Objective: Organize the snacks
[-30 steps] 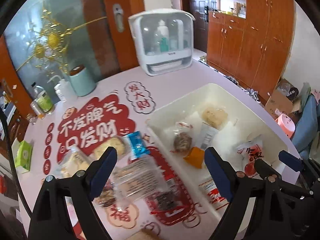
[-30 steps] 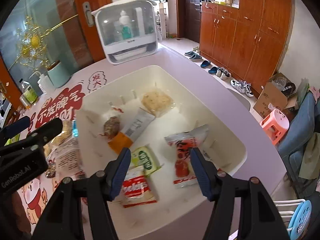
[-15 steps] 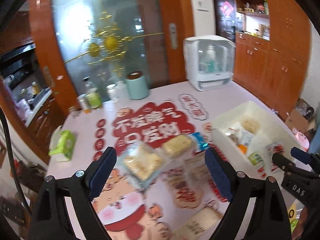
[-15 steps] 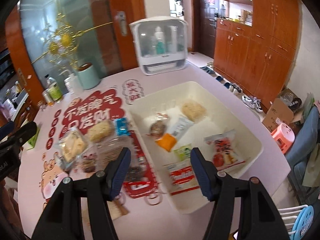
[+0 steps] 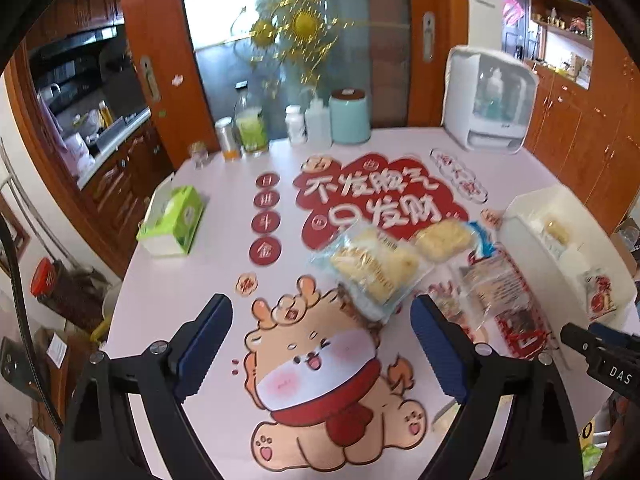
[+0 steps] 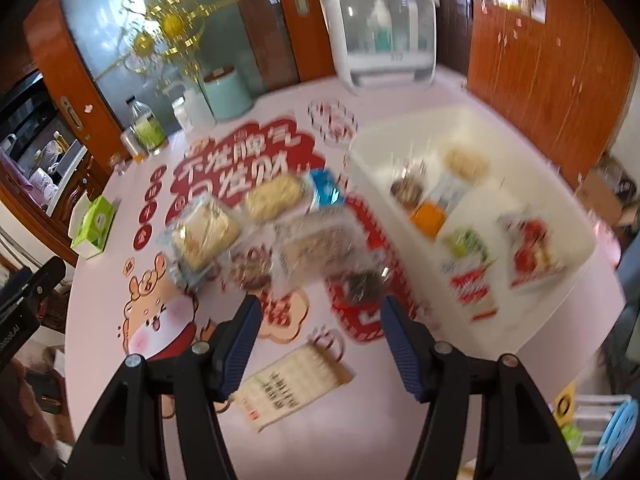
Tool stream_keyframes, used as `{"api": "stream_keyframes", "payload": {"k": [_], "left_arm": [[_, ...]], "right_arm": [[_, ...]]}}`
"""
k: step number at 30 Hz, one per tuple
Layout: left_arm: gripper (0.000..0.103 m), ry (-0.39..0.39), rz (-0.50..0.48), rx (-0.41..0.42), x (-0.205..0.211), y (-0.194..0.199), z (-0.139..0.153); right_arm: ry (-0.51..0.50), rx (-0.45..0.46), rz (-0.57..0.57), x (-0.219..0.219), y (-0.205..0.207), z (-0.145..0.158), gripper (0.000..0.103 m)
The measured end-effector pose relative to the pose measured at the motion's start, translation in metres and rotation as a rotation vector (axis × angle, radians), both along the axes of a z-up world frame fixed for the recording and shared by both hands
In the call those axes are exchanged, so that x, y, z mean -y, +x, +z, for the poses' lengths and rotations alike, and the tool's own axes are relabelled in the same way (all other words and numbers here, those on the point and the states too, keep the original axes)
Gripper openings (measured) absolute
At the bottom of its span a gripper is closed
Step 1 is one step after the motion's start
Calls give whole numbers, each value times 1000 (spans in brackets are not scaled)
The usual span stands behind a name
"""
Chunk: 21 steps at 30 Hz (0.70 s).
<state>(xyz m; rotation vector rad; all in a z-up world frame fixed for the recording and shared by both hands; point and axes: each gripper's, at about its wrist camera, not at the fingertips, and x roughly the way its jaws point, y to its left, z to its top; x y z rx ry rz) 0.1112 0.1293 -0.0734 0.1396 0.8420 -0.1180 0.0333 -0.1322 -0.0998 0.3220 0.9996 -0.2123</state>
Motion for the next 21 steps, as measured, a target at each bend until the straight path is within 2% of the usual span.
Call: {"api": "stream_keyframes", "payload": {"k": [6, 14, 17, 21], "left_arm": [[90, 10, 3, -67, -12, 9, -27], [90, 23, 2, -104, -24, 15, -45], [90, 25, 3, -115, -26, 20, -49], [90, 16, -4, -131, -25, 28, -54]], "right_arm": [[216, -152, -99, -3, -1, -55, 63], [442, -344, -268, -6, -10, -125, 63], [460, -354, -279, -12, -6, -132, 63], [421, -365, -271, -24, 9, -140, 64]]}}
